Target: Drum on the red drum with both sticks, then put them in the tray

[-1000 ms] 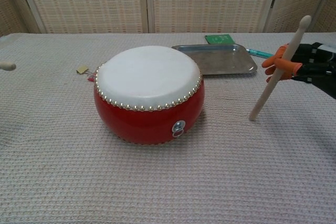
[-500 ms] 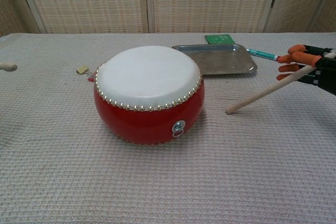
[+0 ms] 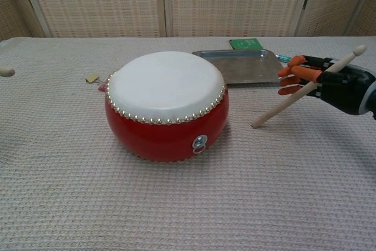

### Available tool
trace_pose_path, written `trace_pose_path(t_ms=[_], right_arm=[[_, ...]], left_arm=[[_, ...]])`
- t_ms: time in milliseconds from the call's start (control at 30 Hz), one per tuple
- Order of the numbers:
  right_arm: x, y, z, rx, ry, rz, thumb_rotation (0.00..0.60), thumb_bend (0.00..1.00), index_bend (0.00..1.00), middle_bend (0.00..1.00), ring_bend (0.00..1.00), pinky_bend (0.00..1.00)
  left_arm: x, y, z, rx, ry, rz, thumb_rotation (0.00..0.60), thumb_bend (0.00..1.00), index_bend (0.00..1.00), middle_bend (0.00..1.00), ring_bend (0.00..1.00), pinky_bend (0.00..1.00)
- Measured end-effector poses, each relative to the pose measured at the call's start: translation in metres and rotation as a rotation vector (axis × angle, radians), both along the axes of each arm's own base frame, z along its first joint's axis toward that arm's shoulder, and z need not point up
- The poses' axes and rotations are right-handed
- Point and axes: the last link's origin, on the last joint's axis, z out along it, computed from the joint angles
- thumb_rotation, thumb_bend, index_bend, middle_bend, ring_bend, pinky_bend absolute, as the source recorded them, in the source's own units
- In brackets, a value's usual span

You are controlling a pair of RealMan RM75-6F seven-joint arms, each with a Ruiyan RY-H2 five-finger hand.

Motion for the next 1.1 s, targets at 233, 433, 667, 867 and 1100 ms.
trace_pose_path(t_ms=[233,433,667,867,1100], right_arm=[[0.009,-0.004,-0.021,0.046,0.050,0.012,0.600,0.27,0.56,0.46,0.40,0.40],[0.017,-0.008,-0.035,0.067,0.069,0.015,0.600,0.15,0.61,0.49,0.40,0.45],[0.026,-0.013,-0.049,0.087,0.081,0.027,0.600,0.10,0.66,0.52,0.43,0.49],[0.032,-0.013,-0.055,0.090,0.092,0.043,0.600,0.10,0.71,0.55,0.46,0.52],[0.036,-0.010,-0.060,0.081,0.111,0.067,0.600,0.09,0.83,0.64,0.53,0.58]], left_arm=[[-0.006,-0.001,0.002,0.001,-0.004,0.011,0.600,0.78,1.00,1.00,1.00,1.00],[-0.008,-0.001,0.003,0.002,-0.010,0.014,0.600,0.78,1.00,1.00,1.00,1.00],[-0.009,-0.001,0.003,-0.002,-0.012,0.020,0.600,0.78,1.00,1.00,1.00,1.00],[-0.011,-0.001,0.003,-0.007,-0.018,0.025,0.600,0.78,1.00,1.00,1.00,1.00],[-0.015,-0.002,0.002,-0.011,-0.023,0.033,0.600,0.78,1.00,1.00,1.00,1.00]])
